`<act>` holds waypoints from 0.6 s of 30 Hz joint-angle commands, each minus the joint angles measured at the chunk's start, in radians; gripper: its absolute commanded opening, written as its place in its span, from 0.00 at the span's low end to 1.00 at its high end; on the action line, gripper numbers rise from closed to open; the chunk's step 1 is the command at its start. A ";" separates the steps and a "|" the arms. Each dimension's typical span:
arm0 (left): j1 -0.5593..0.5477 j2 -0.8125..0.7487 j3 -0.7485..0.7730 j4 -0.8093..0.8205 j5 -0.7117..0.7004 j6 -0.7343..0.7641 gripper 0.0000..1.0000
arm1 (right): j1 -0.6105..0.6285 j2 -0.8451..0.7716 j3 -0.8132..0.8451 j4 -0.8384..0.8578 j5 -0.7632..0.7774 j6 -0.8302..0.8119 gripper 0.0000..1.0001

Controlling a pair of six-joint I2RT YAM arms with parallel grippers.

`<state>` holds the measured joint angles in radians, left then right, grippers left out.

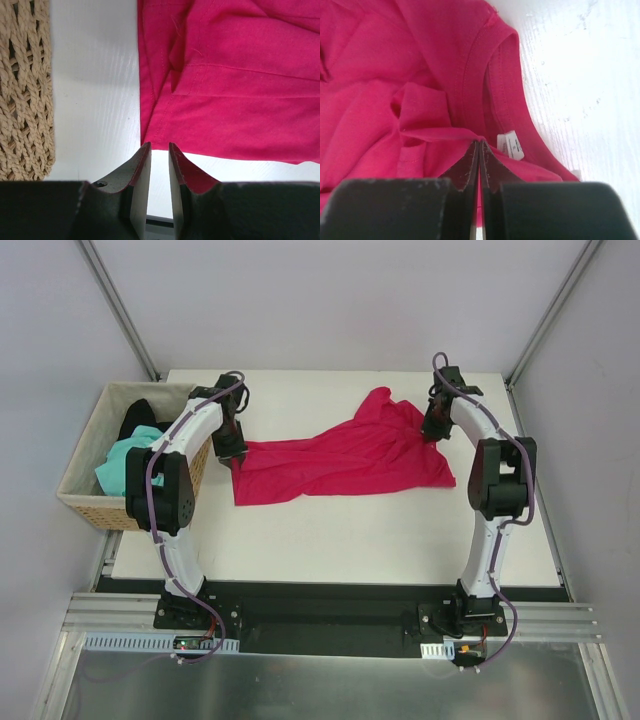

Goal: Fold and stack the t-shirts
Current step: Fold the flattened tshirt in 1/3 of the way

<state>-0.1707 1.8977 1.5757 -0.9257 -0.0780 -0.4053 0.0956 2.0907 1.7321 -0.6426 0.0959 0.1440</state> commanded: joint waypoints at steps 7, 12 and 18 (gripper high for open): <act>0.000 -0.040 0.000 -0.044 -0.036 0.017 0.20 | -0.019 0.045 0.010 -0.003 -0.022 -0.038 0.01; 0.000 -0.057 -0.013 -0.045 -0.036 0.011 0.20 | -0.039 0.084 0.078 -0.017 -0.035 -0.047 0.01; 0.000 -0.063 -0.025 -0.044 -0.026 0.006 0.20 | -0.053 0.124 0.127 -0.023 -0.067 -0.058 0.01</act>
<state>-0.1703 1.8881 1.5665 -0.9325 -0.0887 -0.4038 0.0528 2.1983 1.8061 -0.6487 0.0597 0.1085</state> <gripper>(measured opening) 0.204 0.018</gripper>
